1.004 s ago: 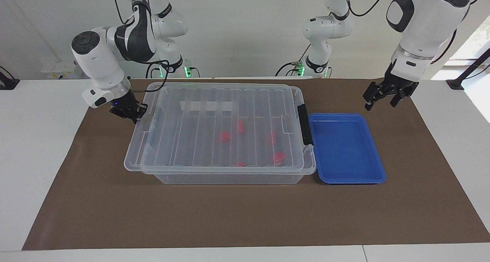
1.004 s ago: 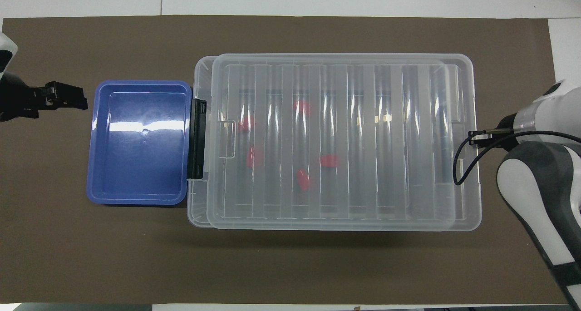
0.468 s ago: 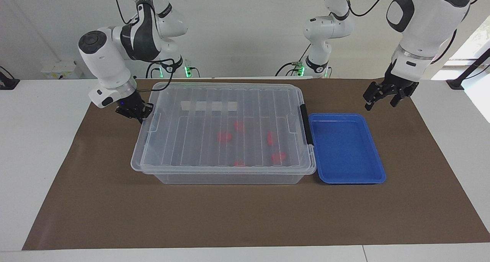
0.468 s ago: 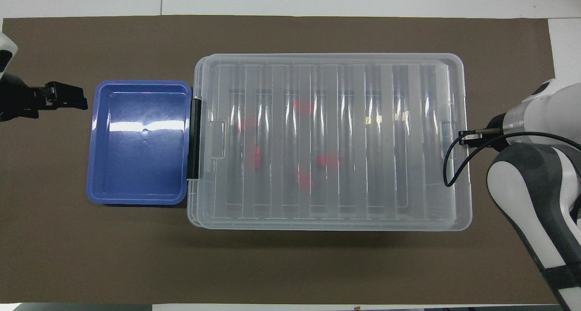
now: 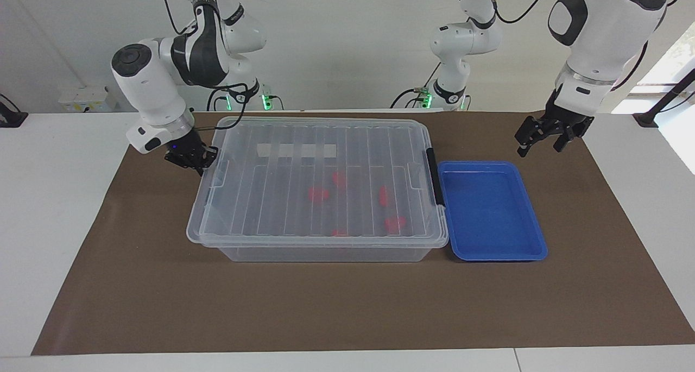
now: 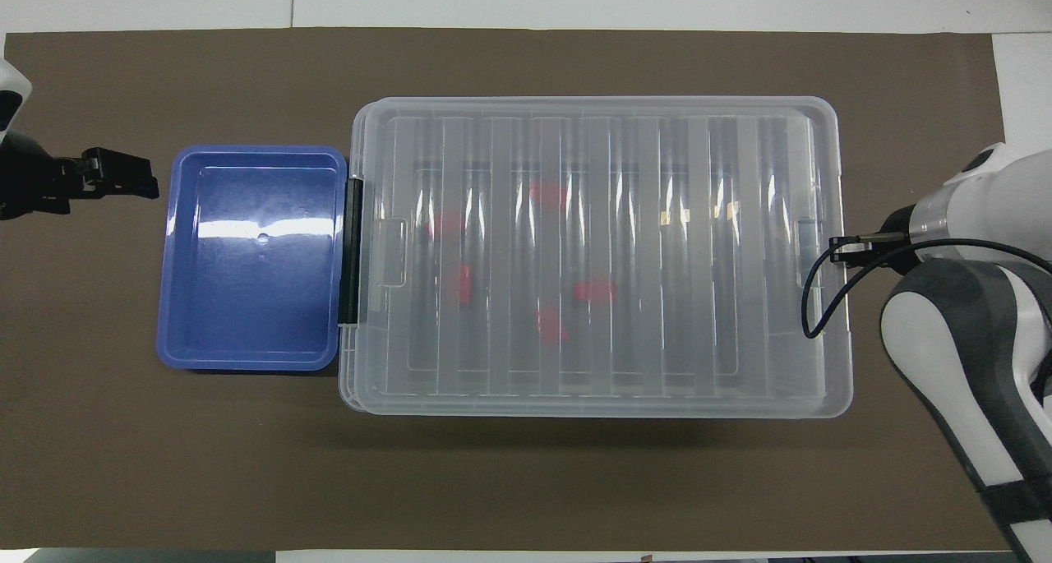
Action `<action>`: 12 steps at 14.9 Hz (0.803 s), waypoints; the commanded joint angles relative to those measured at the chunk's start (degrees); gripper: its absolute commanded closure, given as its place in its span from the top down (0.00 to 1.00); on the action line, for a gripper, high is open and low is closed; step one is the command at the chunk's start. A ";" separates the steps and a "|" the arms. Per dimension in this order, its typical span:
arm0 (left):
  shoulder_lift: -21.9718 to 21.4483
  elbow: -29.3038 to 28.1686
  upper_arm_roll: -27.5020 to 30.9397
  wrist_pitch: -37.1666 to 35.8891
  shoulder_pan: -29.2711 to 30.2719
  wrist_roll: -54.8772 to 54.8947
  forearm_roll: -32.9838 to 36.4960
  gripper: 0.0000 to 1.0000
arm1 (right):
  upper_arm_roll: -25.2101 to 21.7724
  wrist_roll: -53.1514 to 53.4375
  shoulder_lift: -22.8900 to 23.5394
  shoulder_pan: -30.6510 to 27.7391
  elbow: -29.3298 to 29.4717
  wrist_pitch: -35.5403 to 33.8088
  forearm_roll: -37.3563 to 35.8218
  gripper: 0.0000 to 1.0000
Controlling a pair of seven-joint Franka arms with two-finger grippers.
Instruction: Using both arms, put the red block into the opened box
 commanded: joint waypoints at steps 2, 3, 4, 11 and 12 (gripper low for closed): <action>-0.22 0.05 -0.15 -0.85 0.42 0.40 -0.10 1.00 | 0.38 1.62 0.99 0.68 -1.51 1.11 1.36 0.00; -0.22 0.05 -0.15 -0.85 0.42 0.40 -0.10 1.00 | 0.38 1.62 0.99 0.68 -1.51 1.11 1.36 0.00; -0.22 0.05 -0.15 -0.85 0.42 0.40 -0.10 1.00 | 0.29 1.62 0.99 0.68 -1.51 1.11 1.36 0.00; -0.13 0.05 -0.15 -0.85 0.42 0.40 -0.10 1.00 | 0.29 1.98 3.17 0.16 5.48 -6.58 1.27 0.00; -0.22 0.05 -0.15 -0.85 0.42 0.40 -0.10 1.00 | 0.20 1.98 4.32 -0.11 9.70 -10.80 1.27 0.00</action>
